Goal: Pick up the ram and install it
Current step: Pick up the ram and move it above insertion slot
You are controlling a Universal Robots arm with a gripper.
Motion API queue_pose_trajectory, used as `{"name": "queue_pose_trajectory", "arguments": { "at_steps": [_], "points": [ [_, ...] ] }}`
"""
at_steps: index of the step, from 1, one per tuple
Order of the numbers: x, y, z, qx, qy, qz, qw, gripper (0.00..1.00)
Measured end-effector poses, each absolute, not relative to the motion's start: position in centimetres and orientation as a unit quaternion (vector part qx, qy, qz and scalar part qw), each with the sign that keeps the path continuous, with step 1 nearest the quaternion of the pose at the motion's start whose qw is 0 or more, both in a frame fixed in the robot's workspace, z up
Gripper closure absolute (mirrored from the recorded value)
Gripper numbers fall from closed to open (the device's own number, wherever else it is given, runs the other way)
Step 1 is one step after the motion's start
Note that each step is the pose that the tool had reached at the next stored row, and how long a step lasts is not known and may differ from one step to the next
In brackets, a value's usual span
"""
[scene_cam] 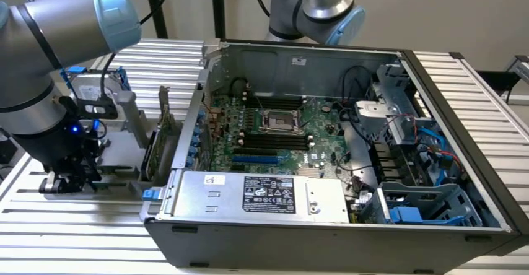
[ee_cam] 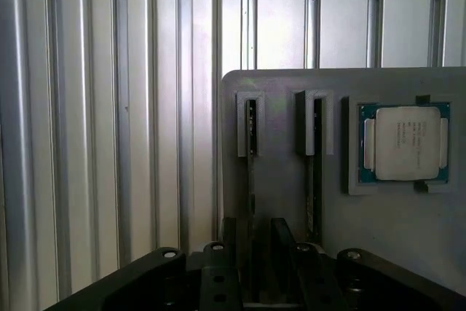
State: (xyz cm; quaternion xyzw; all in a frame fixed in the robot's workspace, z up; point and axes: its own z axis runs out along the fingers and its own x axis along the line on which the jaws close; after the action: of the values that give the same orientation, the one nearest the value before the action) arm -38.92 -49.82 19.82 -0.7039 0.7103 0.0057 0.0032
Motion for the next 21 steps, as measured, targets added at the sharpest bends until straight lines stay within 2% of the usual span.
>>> {"name": "queue_pose_trajectory", "arguments": {
  "at_steps": [1,2,3,10,12,21],
  "points": [
    [-38.93,-49.82,19.81,-0.704,0.71,0.006,0.003,0.72],
    [-38.93,-49.82,19.79,-0.704,0.71,0.006,0.003,0.72],
    [-38.93,-49.83,19.77,-0.704,0.71,0.006,0.003,0.79],
    [-38.93,-49.82,19.66,-0.704,0.71,0.006,0.003,0.79],
    [-38.93,-49.82,19.66,-0.704,0.71,0.006,0.003,0.87],
    [-38.94,-49.83,19.65,-0.704,0.71,0.006,0.003,0.87]
  ]
}}
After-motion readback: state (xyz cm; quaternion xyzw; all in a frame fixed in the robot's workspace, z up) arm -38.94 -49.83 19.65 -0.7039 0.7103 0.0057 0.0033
